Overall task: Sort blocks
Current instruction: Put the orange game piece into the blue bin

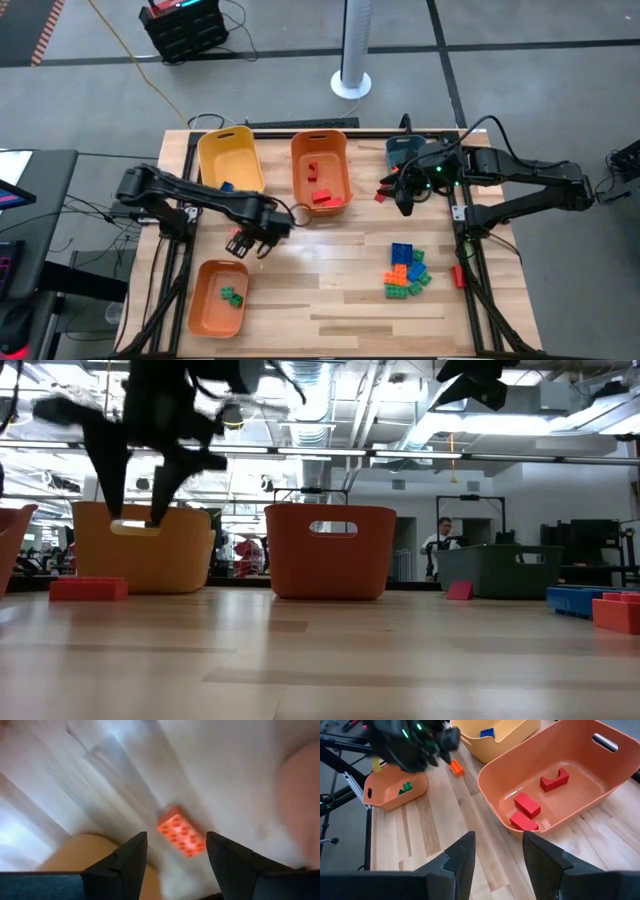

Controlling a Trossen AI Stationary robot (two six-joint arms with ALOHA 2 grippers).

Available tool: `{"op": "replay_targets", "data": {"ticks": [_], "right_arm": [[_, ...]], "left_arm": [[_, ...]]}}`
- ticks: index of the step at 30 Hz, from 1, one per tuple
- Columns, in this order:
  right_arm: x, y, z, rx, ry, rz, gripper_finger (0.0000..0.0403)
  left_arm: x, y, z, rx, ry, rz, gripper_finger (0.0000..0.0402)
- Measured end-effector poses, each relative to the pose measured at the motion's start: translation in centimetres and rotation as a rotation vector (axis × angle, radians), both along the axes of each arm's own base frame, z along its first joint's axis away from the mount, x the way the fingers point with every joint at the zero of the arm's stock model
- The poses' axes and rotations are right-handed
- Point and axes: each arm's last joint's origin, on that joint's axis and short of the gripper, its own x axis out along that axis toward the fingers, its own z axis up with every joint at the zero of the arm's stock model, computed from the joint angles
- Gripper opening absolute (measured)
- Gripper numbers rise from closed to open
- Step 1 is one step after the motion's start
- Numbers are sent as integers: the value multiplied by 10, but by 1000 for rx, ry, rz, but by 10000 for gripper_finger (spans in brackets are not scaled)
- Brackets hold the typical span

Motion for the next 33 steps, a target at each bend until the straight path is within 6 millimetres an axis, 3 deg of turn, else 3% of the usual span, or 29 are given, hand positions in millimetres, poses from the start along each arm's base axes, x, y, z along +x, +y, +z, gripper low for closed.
{"op": "replay_targets", "data": {"ticks": [6,12,26,33], "right_arm": [[0,0,0,10,-1,-7,177],[0,0,0,19,-3,-12,177],[1,0,2,18,-26,-12,177],[1,0,2,21,-27,-14,177]], "left_arm": [[12,5,-30,15,140,-113,186],[5,6,-46,-4,187,-170,165],[-13,7,-70,-6,261,-158,163],[-5,7,-74,9,165,-191,163]]}}
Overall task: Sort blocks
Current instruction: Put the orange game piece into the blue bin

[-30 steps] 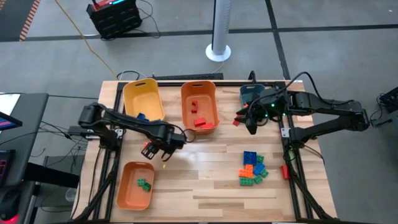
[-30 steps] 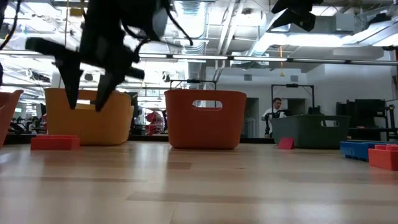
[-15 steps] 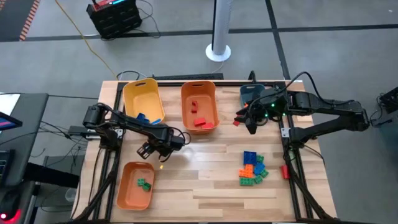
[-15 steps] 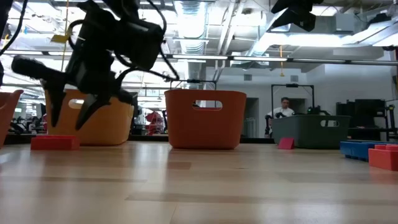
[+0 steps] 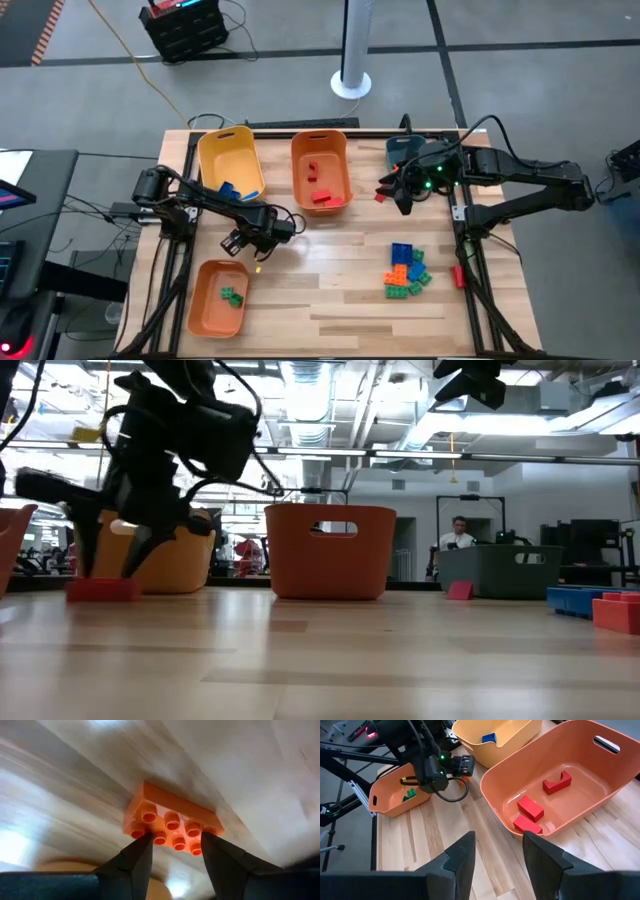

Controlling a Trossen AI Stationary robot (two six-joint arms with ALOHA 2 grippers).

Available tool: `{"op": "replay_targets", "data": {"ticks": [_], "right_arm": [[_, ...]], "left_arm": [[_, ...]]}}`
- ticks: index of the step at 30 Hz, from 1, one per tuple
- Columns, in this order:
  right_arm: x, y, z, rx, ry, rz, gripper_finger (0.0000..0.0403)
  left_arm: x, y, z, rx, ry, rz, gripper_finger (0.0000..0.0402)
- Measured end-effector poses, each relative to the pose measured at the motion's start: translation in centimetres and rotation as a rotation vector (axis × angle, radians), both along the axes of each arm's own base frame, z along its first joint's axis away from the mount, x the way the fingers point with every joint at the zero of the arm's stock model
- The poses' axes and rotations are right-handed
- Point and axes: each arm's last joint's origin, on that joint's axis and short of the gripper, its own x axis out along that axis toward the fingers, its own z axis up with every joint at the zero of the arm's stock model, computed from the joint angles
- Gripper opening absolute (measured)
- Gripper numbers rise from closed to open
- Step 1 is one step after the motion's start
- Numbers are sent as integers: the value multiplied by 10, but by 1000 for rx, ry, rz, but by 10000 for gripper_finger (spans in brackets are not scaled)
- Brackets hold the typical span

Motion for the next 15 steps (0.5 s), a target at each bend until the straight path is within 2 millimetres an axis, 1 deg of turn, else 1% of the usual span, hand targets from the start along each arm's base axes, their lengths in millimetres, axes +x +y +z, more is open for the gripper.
{"op": "replay_targets", "data": {"ticks": [4,8,12,15], "right_arm": [[0,0,0,0,1,0,177],[0,0,0,4,3,-1,177],[0,0,0,4,3,-1,177],[0,0,0,4,3,0,177]], "left_arm": [[12,-1,4,10,-105,-7,163],[26,-3,13,-5,-188,-6,163],[40,-5,30,-28,-268,-1,163],[49,-6,44,-31,-328,53,163]]}}
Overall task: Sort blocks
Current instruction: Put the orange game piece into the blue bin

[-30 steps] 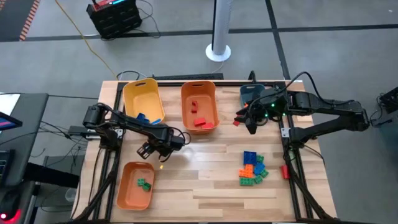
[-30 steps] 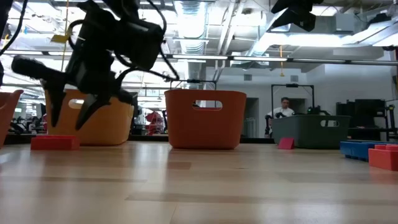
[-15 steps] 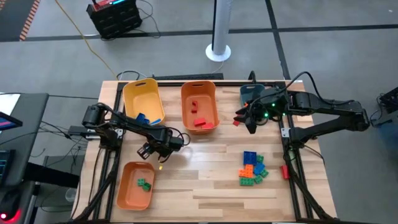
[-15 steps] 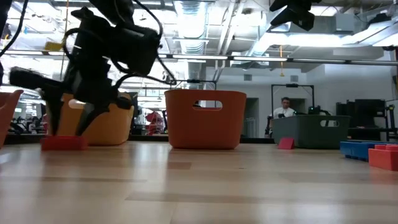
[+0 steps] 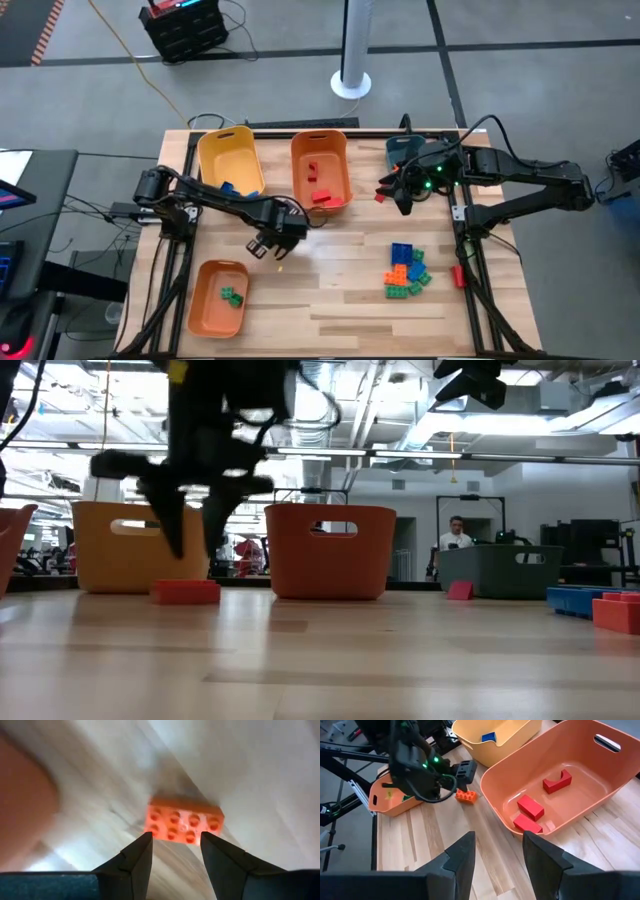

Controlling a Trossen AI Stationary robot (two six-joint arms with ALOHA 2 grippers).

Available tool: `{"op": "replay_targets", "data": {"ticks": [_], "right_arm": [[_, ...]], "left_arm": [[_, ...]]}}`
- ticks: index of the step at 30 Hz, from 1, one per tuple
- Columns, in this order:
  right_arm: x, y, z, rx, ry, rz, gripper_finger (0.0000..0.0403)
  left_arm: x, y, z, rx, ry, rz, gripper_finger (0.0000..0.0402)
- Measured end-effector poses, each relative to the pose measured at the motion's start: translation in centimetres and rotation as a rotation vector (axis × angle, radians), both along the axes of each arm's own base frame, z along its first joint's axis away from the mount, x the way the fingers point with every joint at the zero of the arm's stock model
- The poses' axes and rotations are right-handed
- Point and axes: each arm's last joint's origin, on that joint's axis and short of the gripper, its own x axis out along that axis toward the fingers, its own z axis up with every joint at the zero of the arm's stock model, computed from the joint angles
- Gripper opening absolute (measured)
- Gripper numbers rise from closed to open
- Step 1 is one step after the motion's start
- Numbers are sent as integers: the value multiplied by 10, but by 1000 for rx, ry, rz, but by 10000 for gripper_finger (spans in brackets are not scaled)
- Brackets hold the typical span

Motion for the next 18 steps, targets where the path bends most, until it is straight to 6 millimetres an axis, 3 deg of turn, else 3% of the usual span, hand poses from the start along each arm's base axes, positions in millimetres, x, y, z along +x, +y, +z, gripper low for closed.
{"op": "replay_targets", "data": {"ticks": [5,11,14,18], "right_arm": [[0,0,0,-4,1,3,177],[0,0,0,-19,2,13,177],[0,0,0,-34,-1,23,177],[0,0,0,-48,1,33,177]], "left_arm": [[4,5,24,-128,-1,212,163],[5,15,25,-405,52,786,163],[8,20,24,-408,14,997,163],[9,25,23,-277,-84,1227,167]]}}
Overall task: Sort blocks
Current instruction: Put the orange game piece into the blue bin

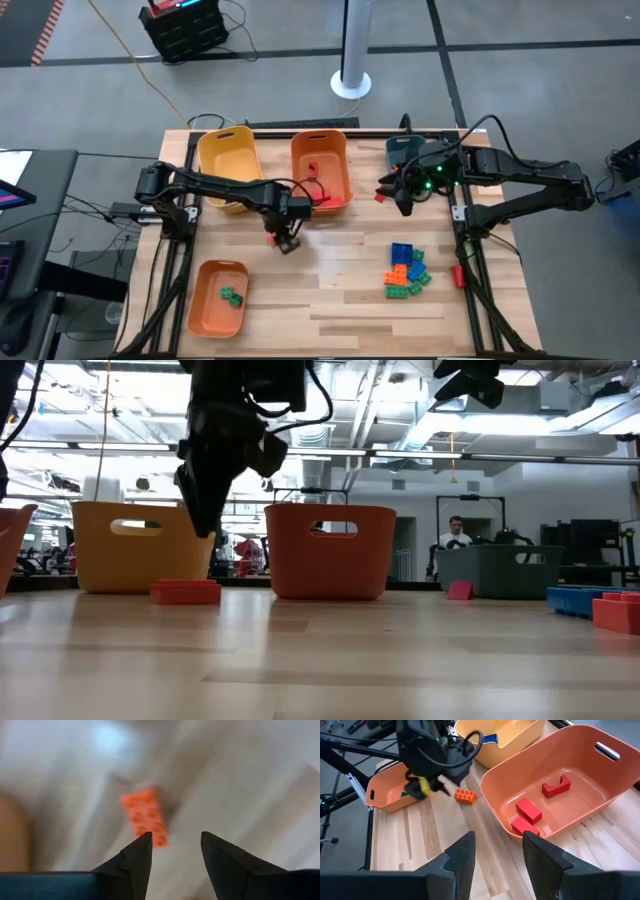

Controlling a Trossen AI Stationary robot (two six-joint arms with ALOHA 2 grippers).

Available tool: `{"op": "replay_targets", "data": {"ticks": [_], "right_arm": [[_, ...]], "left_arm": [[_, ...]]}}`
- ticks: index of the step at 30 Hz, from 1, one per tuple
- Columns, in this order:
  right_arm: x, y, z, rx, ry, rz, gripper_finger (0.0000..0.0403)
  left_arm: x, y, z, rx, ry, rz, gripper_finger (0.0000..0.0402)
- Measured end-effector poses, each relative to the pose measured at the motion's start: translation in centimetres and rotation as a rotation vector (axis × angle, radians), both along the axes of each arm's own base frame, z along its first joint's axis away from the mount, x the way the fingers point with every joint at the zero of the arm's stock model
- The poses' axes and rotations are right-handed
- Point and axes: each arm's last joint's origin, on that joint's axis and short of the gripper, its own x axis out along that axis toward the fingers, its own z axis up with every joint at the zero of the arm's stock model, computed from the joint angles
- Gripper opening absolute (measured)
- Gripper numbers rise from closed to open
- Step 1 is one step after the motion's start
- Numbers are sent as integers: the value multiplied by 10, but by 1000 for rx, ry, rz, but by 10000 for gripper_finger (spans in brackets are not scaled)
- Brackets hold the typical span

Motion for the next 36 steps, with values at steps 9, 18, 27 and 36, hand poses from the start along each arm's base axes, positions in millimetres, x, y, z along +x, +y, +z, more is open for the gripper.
{"op": "replay_targets", "data": {"ticks": [9,18,27,36], "right_arm": [[0,1,0,3,1,27,177],[0,5,0,5,1,51,177],[0,6,0,8,1,56,177],[0,6,0,17,0,50,177]], "left_arm": [[0,0,-3,58,-7,99,214],[-6,-9,-21,17,14,54,256],[-14,-17,-41,75,23,8,256],[-18,-17,-54,68,13,46,256]]}}
